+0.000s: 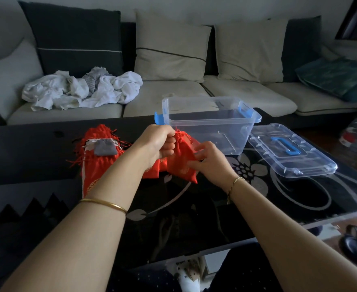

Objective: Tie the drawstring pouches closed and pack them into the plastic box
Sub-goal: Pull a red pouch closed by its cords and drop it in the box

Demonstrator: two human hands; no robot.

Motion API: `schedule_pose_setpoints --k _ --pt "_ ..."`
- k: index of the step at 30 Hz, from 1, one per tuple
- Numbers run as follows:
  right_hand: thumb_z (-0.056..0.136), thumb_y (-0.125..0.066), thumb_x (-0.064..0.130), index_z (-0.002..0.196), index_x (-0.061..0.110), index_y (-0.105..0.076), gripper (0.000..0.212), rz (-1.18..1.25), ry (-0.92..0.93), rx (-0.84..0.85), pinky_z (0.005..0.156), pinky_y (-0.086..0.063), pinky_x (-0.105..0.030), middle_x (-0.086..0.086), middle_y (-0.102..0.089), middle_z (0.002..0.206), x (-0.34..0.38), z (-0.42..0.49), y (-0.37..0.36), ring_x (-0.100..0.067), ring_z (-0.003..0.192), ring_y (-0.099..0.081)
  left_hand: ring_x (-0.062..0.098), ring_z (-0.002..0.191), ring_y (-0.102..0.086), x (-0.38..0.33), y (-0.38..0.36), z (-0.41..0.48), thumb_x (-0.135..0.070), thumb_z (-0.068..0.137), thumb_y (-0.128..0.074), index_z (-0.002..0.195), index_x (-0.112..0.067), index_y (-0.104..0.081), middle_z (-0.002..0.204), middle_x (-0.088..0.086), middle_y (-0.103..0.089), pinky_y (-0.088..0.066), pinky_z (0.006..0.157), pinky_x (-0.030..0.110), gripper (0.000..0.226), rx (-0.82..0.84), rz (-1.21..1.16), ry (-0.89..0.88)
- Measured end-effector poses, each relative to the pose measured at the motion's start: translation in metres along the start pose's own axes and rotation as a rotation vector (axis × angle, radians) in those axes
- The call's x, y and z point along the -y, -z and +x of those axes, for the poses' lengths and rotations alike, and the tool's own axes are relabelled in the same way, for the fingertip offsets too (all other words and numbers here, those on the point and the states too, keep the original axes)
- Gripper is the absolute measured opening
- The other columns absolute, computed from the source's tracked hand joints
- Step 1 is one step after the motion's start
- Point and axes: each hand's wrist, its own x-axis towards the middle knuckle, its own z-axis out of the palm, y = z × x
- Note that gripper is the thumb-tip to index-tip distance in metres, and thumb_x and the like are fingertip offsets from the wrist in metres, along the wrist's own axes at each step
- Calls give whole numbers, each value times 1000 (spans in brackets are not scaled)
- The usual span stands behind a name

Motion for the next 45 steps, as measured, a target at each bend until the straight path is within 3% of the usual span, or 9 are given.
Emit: schedule_pose_setpoints --k 6,15,19,22,25,29,34,38,45 --pt "81 -68 10 97 6 -69 17 -13 56 -94 72 -55 -33 -8 -69 91 16 11 19 -21 80 -65 10 54 -49 -8 13 7 -9 90 -50 70 -12 -55 64 1 -54 -42 47 19 20 -82 -10 -78" --pt "82 -65 5 99 2 -67 18 141 87 -251 36 -38 -10 0 -57 66 82 125 62 0 43 -53 40 98 -60 21 54 65 -9 87 -51 92 5 -64 93 21 -66 -48 83 41 19 -177 1122 -200" --pt "79 -66 7 103 5 -66 24 -247 -84 -18 32 -39 -13 -8 -60 81 75 185 57 -12 56 -51 33 122 -45 30 58 86 -22 94 -50 124 -10 -52 128 13 -53 -39 99 46 32 -141 1479 -13" --pt "88 -58 2 86 7 -59 5 -303 -282 298 29 -37 -12 -4 -59 48 63 206 39 -10 38 -54 31 123 -44 34 61 97 -24 94 -51 121 -14 -53 126 10 -55 -32 102 46 29 -116 1648 7" --pt "93 -52 6 83 4 -59 12 -382 -470 529 43 -46 -19 -3 -61 44 53 214 24 -10 43 -59 29 119 -48 39 62 106 -24 93 -51 114 -16 -56 122 8 -58 -30 103 45 24 -110 1651 34" --pt "92 -53 7 116 -4 -62 28 -707 -559 750 95 -48 -35 -9 -71 83 54 213 18 -21 101 -62 29 112 -54 45 60 109 -17 91 -53 108 -15 -57 113 6 -62 -33 101 44 17 -144 1613 12" --pt "86 -50 -8 91 -7 -60 11 -495 -270 421 60 -48 -31 -25 -66 107 74 199 22 -33 79 -61 28 111 -56 50 58 103 -12 92 -51 111 -13 -55 112 6 -62 -36 101 43 19 -174 1595 -10" --pt "84 -53 -5 106 -6 -62 24 -297 -47 144 63 -54 -34 -25 -68 101 95 162 35 -31 71 -66 31 120 -49 50 56 94 -33 98 -43 118 -13 -55 124 11 -58 -36 100 44 31 -145 1598 2" --pt "88 -48 3 100 -14 -62 25 -348 -22 455 56 -50 -28 -31 -67 95 94 62 23 -27 63 -62 32 124 -46 62 44 81 -24 92 -54 121 -11 -53 129 12 -56 -33 102 41 32 -259 1519 32"
